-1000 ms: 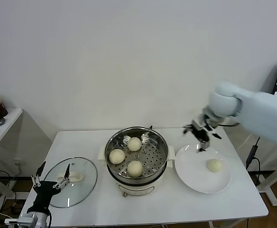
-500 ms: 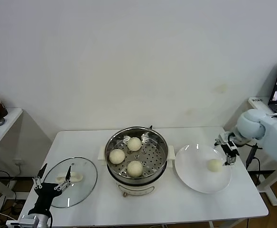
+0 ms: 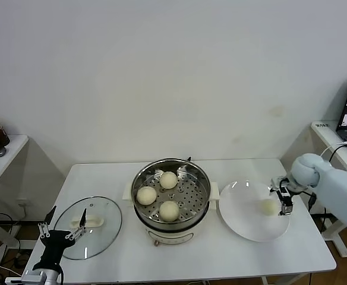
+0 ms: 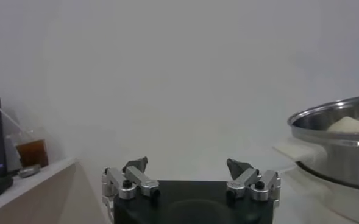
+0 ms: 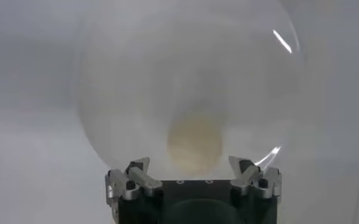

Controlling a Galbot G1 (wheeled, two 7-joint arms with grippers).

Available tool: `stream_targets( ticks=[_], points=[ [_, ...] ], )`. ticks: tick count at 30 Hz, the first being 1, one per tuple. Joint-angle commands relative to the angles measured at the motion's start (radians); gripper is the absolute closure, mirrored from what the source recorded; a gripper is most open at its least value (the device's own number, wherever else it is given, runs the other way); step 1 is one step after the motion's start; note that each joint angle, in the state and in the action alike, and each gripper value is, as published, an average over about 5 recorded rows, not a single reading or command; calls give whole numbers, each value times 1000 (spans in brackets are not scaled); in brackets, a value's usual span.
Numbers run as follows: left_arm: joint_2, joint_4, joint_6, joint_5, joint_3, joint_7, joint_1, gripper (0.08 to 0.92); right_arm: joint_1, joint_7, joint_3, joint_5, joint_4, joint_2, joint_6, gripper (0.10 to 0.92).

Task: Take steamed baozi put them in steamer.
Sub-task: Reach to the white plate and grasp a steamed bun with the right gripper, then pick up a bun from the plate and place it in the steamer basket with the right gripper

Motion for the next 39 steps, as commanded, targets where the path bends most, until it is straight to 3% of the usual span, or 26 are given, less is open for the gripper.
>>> stream_targets(
  ticks=[1, 13, 24, 28, 32, 39],
  points=[
    [1, 1, -1, 0, -2, 0, 0, 177, -79, 22, 93, -64, -151, 102, 20, 203],
    [4, 3, -2, 1, -3, 0, 3, 177, -76, 2, 99, -72, -169, 132, 11, 230],
    [5, 1, -3, 0, -6, 0, 3, 177, -13, -24, 42, -6, -61, 51, -7, 519],
    [15, 3, 0, 0, 0, 0, -5, 177, 151, -30, -107, 122, 90, -58, -61, 574],
    [22, 4, 4, -2, 12, 0, -22, 177, 429, -13, -308, 301, 237, -124, -145, 576],
    [28, 13, 4, -3, 34, 0, -41, 177, 947, 52, -668, 637, 442, 4, -300, 564]
  ],
)
